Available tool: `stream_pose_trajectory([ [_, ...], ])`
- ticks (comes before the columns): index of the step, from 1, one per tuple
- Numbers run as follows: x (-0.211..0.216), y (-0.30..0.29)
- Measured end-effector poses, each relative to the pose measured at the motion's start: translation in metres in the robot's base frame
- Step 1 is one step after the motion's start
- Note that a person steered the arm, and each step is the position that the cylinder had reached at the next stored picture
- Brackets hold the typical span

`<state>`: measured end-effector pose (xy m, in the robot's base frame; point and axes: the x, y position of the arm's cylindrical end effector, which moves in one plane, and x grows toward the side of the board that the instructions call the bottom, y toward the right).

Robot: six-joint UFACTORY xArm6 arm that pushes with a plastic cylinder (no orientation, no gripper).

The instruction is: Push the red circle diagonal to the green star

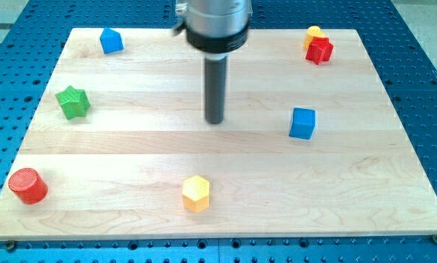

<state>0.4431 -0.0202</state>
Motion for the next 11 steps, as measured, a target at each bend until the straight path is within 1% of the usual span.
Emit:
stream_pose_trajectory([
  [1,0.022,-0.059],
  [2,0.042,-0.100],
  [3,0.043,-0.163],
  [4,0.070,-0.228],
  [5,0.082,-0.276],
  [6,0.103,-0.282],
  [7,0.103,-0.236],
  [8,0.119,-0.243],
  [9,0.165,-0.259],
  [11,0.063,-0.133],
])
